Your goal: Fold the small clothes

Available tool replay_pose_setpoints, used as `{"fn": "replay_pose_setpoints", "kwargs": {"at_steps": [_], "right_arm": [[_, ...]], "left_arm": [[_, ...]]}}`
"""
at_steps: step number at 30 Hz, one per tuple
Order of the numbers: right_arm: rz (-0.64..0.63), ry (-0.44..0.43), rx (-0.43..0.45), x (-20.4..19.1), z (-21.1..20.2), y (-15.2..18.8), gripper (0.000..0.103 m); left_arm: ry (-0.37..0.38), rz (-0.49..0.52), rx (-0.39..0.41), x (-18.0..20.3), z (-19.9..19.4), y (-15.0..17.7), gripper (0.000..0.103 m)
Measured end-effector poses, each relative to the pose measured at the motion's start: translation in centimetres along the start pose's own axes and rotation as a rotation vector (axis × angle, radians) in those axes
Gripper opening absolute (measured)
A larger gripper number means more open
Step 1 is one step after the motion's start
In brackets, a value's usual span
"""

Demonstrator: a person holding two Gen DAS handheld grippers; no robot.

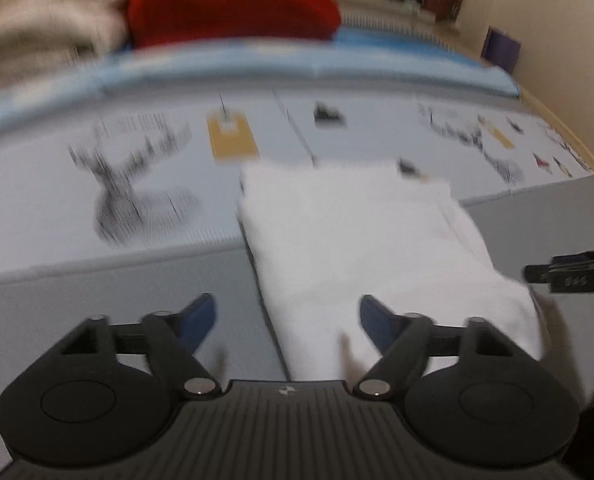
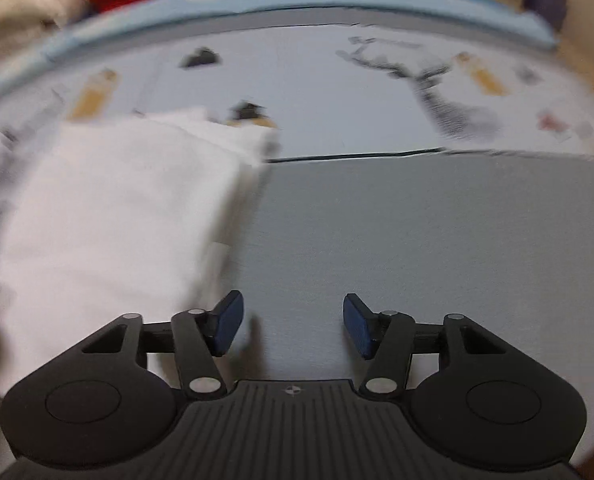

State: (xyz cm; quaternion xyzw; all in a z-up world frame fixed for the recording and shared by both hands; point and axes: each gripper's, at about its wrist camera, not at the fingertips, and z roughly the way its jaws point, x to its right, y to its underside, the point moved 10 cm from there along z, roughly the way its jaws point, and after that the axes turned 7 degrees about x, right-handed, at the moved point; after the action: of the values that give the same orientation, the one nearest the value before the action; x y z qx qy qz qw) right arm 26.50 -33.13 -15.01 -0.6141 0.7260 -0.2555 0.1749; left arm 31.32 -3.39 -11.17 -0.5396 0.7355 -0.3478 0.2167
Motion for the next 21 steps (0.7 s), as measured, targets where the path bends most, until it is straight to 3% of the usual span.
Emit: {"fn": "replay_pose_setpoints", "kwargs": {"at_steps": [2,6,10,12,14,16,21], "right_arm": [[0.014,0.021,0.070,0.7,-1.5,-0.9,0.055],[0.055,0.004,0.280,2.0,-6.7,-2.9,0.057],[0.010,-0.070,0.413,1.4,-12.4,-3.6,0.059],[0.027,-0.103,0.475,1.4,-15.6,-3.6,0.067],[0.063,-0.120,0.530,1.5,-18.8,-3.0,0.089],[0.073,-0.134,0.552,1.6,-20.9,-1.9,0.100],[0.013,-0.137,0.564,0.7,-23.0,2.0,0.102]], "left_arm": [[-0.035,0.011,0.073,0.0,-2.0,-1.2,0.088],[-0.101,0.010,0.160,0.3,-6.4,-2.9,0.103],[-0.126,0.000,0.229,1.7,-11.0,-3.8,0.103],[-0.116,-0.018,0.267,2.5,-13.4,-3.5,0.103],[-0.116,-0.033,0.279,3.1,-15.3,-2.7,0.103],[-0.113,-0.048,0.277,3.9,-16.9,-1.5,0.103],[-0.150,-0.057,0.254,5.7,-18.9,2.5,0.103]]}}
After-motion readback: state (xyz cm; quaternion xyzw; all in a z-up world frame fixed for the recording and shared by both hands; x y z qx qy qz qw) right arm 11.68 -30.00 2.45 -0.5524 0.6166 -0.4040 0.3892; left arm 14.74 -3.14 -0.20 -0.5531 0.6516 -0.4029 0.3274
